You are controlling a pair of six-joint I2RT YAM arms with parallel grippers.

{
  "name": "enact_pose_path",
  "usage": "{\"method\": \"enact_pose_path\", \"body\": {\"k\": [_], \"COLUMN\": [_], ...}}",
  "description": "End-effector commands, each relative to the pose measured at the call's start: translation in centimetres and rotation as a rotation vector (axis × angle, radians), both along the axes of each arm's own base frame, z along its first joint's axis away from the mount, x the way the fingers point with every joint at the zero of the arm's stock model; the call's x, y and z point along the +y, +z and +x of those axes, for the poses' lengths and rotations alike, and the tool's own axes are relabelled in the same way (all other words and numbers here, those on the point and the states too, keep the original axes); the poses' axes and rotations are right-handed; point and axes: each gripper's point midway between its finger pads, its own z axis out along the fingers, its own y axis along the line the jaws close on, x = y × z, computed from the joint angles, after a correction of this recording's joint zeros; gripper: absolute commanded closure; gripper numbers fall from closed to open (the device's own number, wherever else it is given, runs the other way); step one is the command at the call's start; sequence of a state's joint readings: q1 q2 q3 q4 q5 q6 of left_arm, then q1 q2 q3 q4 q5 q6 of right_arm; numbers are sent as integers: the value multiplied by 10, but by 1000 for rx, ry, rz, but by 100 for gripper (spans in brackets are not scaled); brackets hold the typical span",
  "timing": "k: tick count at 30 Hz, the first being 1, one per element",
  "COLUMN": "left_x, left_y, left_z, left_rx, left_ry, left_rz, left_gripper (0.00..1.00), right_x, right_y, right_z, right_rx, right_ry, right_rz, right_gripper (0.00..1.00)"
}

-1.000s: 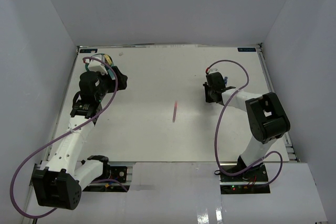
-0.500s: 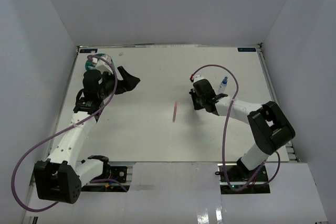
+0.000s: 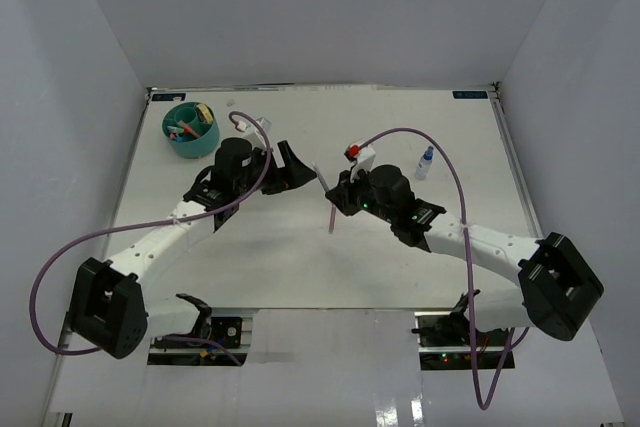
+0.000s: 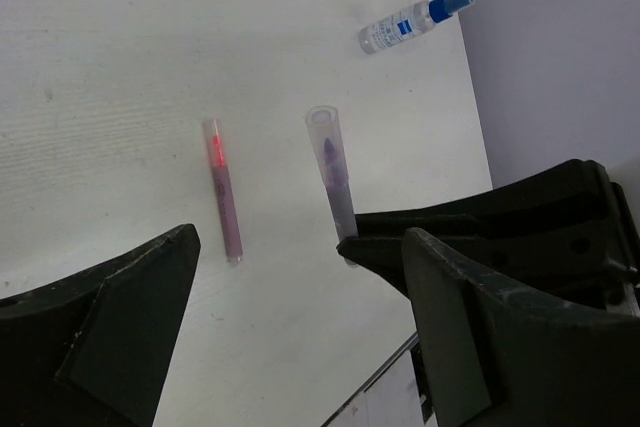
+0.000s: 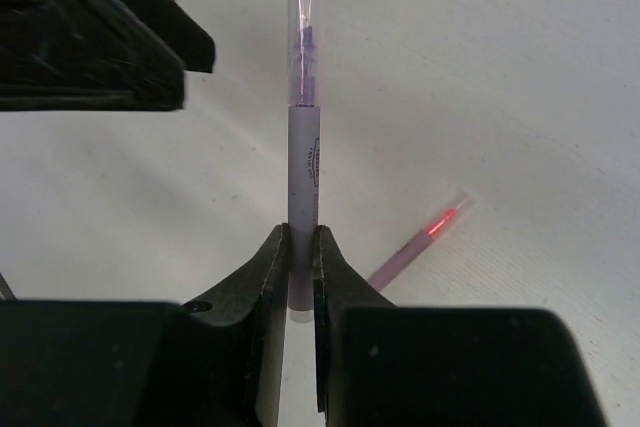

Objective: Sort the stationery into containers
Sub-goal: Pick up the pen from the center of the board, then place the pen in the storage box.

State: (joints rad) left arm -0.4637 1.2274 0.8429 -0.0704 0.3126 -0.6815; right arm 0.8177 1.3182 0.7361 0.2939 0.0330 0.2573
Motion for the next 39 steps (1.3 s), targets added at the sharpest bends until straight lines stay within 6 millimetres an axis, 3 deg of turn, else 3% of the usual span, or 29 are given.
{"method": "enact_pose_path", "body": {"k": [1,5,13,18,23,27,31,35,38,39], "left_x": [-12,-27,-36,-44,-45,-43,-36,-26,1,16], "left_y": [32,32,20,27,29,28,28,24,17,25], "left_z": [10,8,9,14,12,12,15,23,42,55], "left_rx": [-70,-72,-47,-79,-85,-96,-115,-135,-184,-224], "left_ry": [30,5,5,-1,-10,-5,20,64,166,250], "left_rz": [-44,-41,-29,-46,-48,-34,-7,75,232,292], "left_gripper": [9,16,34,58,76,83,90,92,92,92], "right_x": [14,19,25,26,26,25,23,16,4,-4], "right_y": [35,39,42,41,37,37,36,32,29,26], "right_z": [-4,-10,-17,-18,-18,-16,-15,-15,-8,-5], "right_rx": [-73,-72,-69,-63,-58,-58,-59,-61,-81,-81], "right_ry": [34,67,99,102,98,93,80,64,2,-32], "right_rz": [119,144,171,175,168,164,154,121,76,49], "right_gripper": [92,91,90,89,83,71,42,27,18,13]}}
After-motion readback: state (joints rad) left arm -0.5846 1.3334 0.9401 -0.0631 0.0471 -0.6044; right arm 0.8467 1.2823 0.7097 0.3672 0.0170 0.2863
